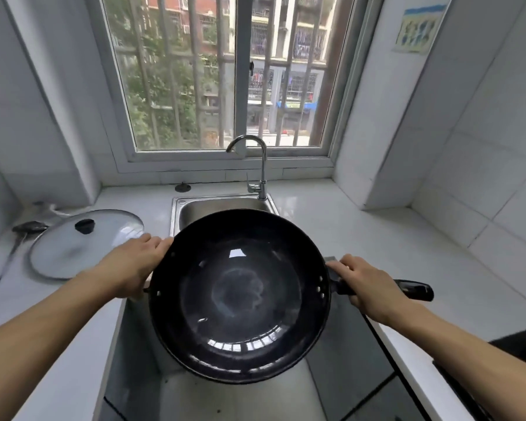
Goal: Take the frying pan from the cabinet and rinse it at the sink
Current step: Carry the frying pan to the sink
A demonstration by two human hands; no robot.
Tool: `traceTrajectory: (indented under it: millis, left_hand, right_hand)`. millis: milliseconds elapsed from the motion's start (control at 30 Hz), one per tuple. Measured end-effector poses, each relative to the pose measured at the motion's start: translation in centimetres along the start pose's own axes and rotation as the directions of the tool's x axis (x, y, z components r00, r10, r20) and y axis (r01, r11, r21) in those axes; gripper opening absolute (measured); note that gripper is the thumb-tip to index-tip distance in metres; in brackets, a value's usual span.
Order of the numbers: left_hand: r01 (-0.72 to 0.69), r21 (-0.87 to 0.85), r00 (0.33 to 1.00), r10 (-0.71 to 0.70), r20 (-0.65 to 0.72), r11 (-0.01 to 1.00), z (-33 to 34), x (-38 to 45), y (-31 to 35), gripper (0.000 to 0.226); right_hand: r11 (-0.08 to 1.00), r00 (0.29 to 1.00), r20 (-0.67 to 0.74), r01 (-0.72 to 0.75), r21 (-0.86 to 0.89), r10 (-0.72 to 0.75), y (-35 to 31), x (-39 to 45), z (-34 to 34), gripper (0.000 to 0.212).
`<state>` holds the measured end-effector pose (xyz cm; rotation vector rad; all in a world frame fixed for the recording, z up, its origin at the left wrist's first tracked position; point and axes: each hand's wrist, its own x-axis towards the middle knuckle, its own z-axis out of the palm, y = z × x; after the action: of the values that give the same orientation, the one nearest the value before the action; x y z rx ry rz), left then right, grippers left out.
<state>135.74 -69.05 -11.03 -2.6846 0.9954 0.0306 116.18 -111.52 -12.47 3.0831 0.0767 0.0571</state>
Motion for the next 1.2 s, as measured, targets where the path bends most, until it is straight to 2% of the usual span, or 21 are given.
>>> traceTrajectory:
  millis: [133,333,567,800,1200]
  left_hand:
    - [0.001,0.009,1.000,-0.001,0.025,1.000,0.3,5.3,-1.4,0.112]
    - [0.076,0.012,0.993,-0.077,0.089,0.997,-0.5,14.2,-2.8,0.115]
    - [0.140,-0.053,0.982,-0.132,0.133,0.989,-0.1,21.8,-5.8,0.116]
    - [0.141,-0.071,0.977,-0.127,0.172,0.987,3.5,27.5,-10.0,0.112]
    - [0.089,-0.125,0.990,-0.074,0.120,0.988,8.7,36.5,-18.1,0.118]
  right_hand:
    - [1.000,1.000,0.025,0.001,-0.002,-0.001,2.7,5.7,1.8,0.083]
    - [0.999,0.999,0.018,0.029,0.044,-0.030,8.4,15.7,4.1,0.080]
    - [0.993,0.994,0.057,0.090,0.075,-0.094,12.9,26.4,5.0,0.076]
    - [0.991,0.984,0.119,0.125,0.054,-0.130,13.4,34.9,6.5,0.078]
    - [0.999,0.980,0.192,0.046,0.005,-0.046,11.3,44.8,8.0,0.079]
